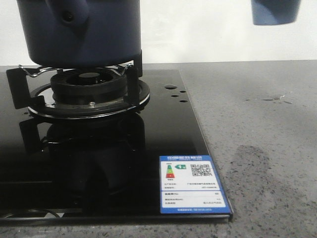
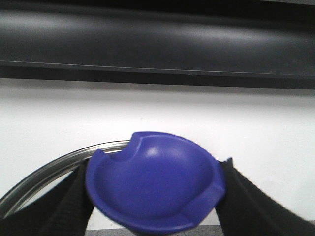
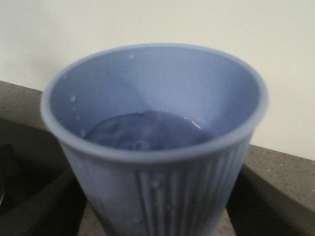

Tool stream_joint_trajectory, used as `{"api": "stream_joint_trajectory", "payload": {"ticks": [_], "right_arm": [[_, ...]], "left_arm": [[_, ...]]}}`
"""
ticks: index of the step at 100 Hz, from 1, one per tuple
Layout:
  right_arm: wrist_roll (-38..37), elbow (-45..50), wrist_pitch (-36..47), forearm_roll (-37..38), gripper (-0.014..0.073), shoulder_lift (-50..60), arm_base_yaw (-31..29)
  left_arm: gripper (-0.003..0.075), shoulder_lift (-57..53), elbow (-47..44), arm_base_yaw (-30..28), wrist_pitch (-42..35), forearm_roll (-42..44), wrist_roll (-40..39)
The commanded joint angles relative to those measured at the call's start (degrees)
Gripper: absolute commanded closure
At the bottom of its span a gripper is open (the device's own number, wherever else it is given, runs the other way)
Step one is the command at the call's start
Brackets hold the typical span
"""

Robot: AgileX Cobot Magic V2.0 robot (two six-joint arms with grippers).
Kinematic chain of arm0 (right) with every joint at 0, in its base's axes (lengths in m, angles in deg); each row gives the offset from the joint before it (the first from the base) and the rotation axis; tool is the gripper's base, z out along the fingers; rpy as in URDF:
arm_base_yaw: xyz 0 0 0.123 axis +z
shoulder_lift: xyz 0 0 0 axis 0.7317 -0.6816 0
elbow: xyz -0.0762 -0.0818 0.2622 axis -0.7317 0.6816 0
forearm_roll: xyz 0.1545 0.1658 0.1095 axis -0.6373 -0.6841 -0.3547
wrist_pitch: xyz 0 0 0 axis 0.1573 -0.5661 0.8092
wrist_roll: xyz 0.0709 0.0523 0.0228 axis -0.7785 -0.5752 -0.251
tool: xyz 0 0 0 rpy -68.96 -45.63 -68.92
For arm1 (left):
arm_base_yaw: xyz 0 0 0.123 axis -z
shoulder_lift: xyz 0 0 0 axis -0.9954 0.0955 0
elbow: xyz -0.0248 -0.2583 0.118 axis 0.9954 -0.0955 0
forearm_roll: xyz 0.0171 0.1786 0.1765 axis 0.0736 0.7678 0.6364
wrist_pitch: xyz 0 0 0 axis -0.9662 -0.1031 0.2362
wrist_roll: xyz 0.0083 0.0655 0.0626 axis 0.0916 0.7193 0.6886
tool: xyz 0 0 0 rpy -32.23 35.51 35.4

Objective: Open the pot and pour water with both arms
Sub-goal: 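Tilt the cup over the open pot with the right gripper to pour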

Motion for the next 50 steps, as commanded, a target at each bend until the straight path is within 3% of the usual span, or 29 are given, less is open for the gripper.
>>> {"api": "stream_joint_trajectory", "payload": {"ticks": [1,50], "right_arm": [[0.2,-4.6,3.1,1.3,0.0237,1.7,1.3],[0.2,-17.3,-10.3,10.1,0.0237,-2.7,9.6]], "left_arm": [[0.0350,-1.2,2.1,-0.2,-6.8,0.1,0.0],[0.0350,-1.2,2.1,-0.2,-6.8,0.1,0.0]]}}
